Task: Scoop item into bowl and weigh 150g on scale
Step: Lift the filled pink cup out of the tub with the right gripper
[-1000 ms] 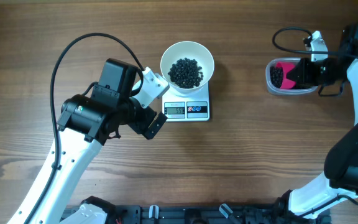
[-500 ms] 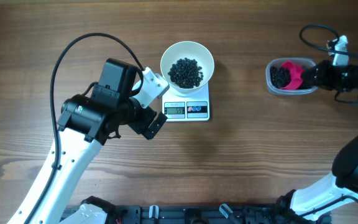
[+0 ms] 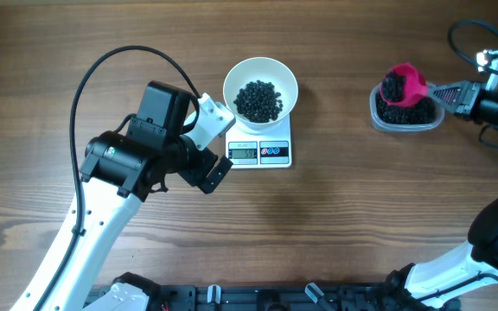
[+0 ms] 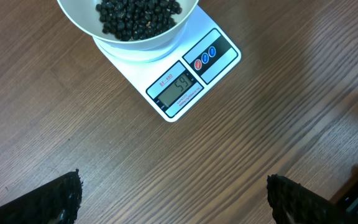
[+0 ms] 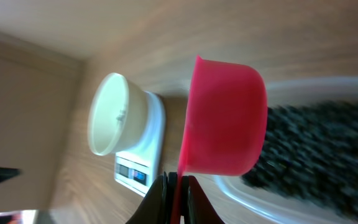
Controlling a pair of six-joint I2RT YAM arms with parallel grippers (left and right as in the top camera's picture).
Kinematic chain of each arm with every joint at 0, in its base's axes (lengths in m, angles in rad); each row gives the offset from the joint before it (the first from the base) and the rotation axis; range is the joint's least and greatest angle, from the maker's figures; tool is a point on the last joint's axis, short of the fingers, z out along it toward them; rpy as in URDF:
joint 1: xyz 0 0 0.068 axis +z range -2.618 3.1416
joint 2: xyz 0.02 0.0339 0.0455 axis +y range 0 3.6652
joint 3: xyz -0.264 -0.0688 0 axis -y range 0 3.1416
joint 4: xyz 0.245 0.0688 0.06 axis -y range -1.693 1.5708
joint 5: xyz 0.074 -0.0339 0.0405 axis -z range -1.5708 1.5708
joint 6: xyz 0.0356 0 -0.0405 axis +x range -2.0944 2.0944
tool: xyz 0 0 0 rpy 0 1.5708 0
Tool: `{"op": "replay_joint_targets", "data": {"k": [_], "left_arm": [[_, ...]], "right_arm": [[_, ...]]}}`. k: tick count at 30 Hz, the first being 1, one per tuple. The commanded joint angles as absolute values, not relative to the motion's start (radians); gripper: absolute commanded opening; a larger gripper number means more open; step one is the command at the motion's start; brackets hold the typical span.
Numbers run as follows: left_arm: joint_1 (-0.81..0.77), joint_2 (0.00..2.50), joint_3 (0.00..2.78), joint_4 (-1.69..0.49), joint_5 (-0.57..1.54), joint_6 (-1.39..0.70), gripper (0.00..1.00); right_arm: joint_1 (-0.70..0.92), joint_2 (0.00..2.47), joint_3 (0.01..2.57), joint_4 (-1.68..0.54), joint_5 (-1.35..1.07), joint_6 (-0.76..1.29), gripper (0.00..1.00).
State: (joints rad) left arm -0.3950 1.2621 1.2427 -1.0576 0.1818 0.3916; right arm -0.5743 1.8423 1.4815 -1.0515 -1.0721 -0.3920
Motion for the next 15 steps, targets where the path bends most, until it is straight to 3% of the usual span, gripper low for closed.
{"op": "replay_joint_targets", "data": {"k": [1, 5, 12, 15], "left_arm": [[-0.389, 1.257, 1.237, -1.056, 0.198, 0.412, 1.0], [-0.389, 1.257, 1.237, -1.056, 0.198, 0.412, 1.0], [-0.389, 1.257, 1.237, -1.056, 0.198, 0.412, 1.0], [-0.389, 1.257, 1.237, -1.056, 0.198, 0.412, 1.0]], "right_arm": [[-0.542, 1.859, 1.478, -1.031, -1.281, -0.398, 0.04], [-0.43, 1.859, 1.479, -0.896, -1.282, -0.22, 0.04], [-0.148, 1.859, 1.479, -0.347, -1.317, 0.149, 0.04], [-0.076, 1.859, 1.479, -0.259, -1.251, 0.159, 0.04]]}}
